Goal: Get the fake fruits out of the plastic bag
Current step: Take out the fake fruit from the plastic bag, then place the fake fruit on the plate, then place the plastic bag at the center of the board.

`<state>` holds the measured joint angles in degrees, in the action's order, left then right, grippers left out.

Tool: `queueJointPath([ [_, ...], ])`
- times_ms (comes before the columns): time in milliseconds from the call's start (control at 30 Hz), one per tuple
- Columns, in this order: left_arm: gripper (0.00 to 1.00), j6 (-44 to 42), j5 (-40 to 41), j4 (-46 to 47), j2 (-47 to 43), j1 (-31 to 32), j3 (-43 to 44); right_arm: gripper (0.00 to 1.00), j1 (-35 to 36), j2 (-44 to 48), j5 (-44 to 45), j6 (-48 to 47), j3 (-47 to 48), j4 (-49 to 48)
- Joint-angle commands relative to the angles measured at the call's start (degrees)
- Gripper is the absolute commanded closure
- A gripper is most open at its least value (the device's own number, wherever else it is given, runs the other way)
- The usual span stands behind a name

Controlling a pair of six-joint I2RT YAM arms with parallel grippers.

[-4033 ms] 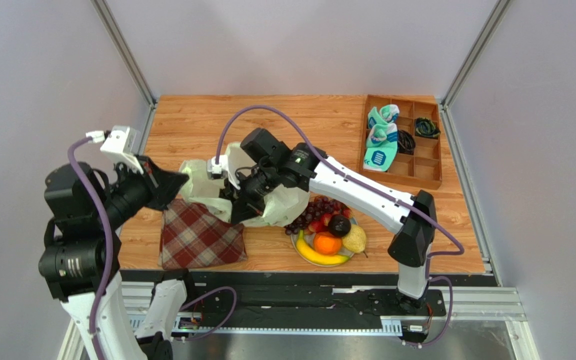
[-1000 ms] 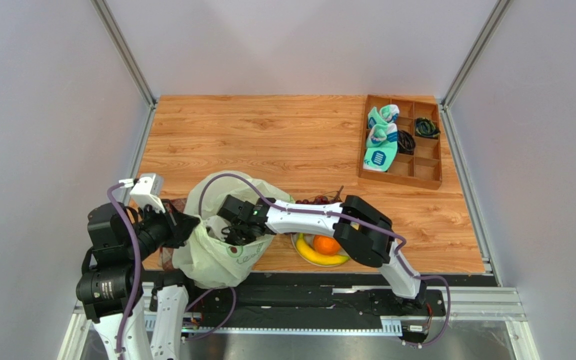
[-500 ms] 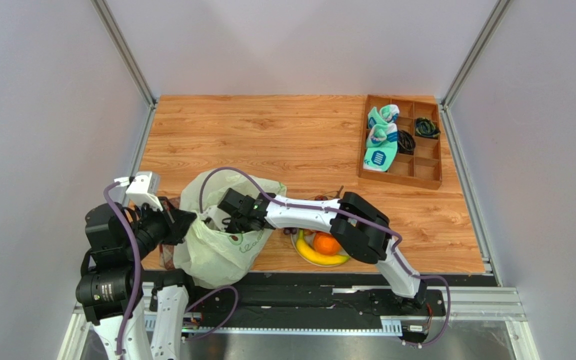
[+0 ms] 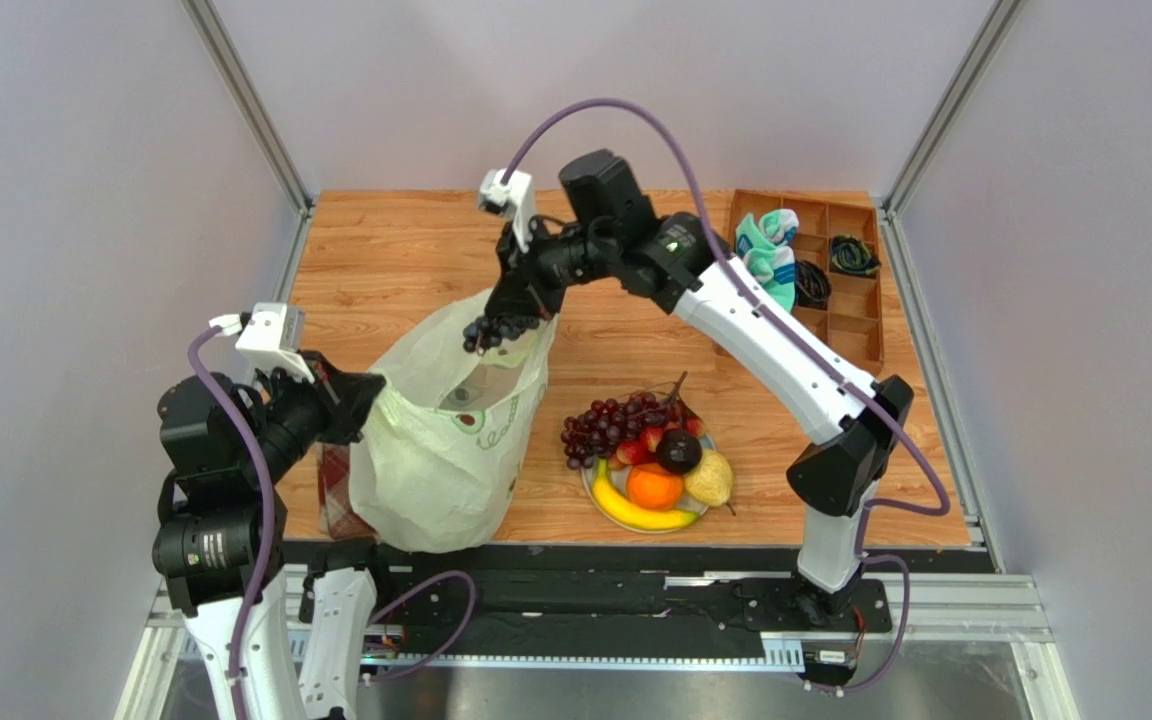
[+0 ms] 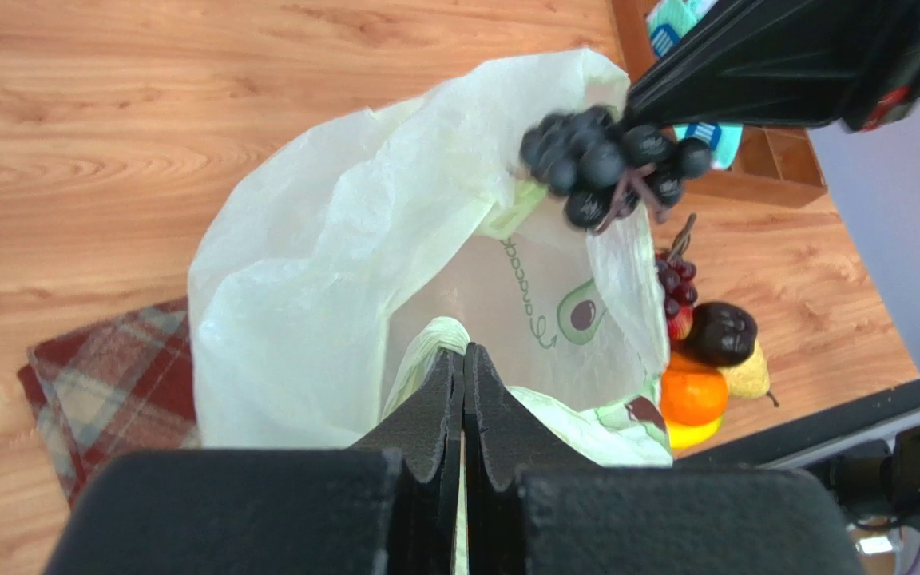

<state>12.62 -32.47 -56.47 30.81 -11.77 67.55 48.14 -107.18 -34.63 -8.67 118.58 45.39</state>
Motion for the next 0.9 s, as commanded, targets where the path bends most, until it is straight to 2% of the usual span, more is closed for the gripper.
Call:
queueJointPath([
  [0,1.00,2.1,-1.0,8.6,3.2,-0.4,0.1,1.00,-2.1,1.4,-3.0,2.5,4.1,-1.4],
  [167,1.00,2.4,-0.3,10.5,6.1,-0.4,1.2,1.00,-3.4,3.9,-1.6,4.0,2.5,-5.0],
  [233,1.00,3.4,-1.6,13.4,7.0,-0.4,1.3,1.00,-4.7,4.5,-1.7,7.3,3.1,-7.1],
  [333,1.00,6.8,-4.7,17.4,11.3,-0.4,2.8,1.00,-6.3,4.3,-3.5,10.2,8.5,-9.3],
  [467,1.00,10.8,-7.2,22.2,22.8,-0.1,7.8,1.00,-8.0,3.6,-6.0,13.7,15.8,-12.0],
  [567,1.00,14.0,-6.0,26.0,30.3,0.2,13.2,1.00,-9.1,4.2,-5.8,12.2,18.3,-11.6],
  [733,1.00,14.6,-4.0,26.8,43.2,1.9,27.4,1.00,-12.4,10.6,-4.0,5.0,12.7,-7.5],
  [867,1.00,13.7,-3.1,27.1,51.1,4.6,39.4,1.00,-16.6,17.7,-2.8,1.7,-0.2,-5.2],
])
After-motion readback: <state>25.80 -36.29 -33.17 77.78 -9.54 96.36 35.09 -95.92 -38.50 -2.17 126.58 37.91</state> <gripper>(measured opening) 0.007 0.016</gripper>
